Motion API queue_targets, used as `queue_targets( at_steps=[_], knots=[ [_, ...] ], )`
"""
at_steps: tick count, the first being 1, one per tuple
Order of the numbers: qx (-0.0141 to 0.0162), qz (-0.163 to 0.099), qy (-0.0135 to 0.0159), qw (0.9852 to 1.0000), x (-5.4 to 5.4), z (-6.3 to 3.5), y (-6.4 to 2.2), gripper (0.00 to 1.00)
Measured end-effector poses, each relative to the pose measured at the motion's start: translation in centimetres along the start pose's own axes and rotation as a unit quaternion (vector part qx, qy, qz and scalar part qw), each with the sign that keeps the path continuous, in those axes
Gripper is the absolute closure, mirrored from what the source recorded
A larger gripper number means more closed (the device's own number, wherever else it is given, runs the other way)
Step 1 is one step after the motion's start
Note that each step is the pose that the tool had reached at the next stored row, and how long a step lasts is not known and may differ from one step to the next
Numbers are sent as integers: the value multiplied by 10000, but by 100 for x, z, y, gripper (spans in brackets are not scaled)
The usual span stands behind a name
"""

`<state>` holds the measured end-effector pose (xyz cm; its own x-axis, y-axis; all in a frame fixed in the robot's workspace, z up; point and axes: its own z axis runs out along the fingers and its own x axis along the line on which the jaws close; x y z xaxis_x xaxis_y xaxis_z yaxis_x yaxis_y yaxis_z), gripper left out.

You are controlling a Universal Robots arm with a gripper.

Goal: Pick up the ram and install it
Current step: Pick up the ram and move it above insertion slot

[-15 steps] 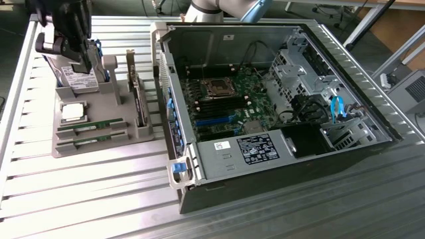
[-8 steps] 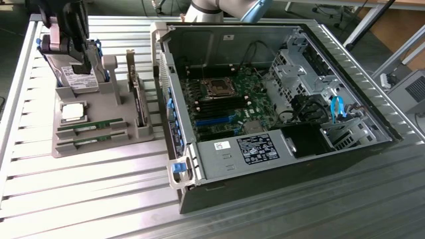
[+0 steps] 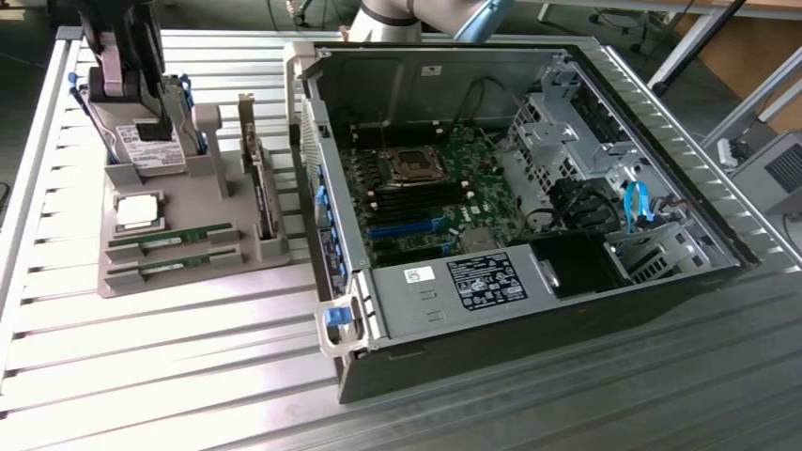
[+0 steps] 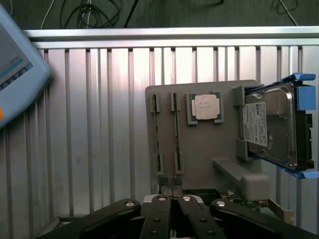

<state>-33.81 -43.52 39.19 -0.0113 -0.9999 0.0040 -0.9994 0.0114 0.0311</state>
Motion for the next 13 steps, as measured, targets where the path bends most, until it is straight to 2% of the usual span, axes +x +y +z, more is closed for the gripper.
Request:
queue_targets(
  at_steps=[2,4,5,13],
  knots=[
    [0,0,0,10000,0,0,0,91],
    [0,0,0,10000,5,0,0,78],
    [0,0,0,10000,5,0,0,65],
    [0,0,0,10000,6,12,13,65]
  ],
)
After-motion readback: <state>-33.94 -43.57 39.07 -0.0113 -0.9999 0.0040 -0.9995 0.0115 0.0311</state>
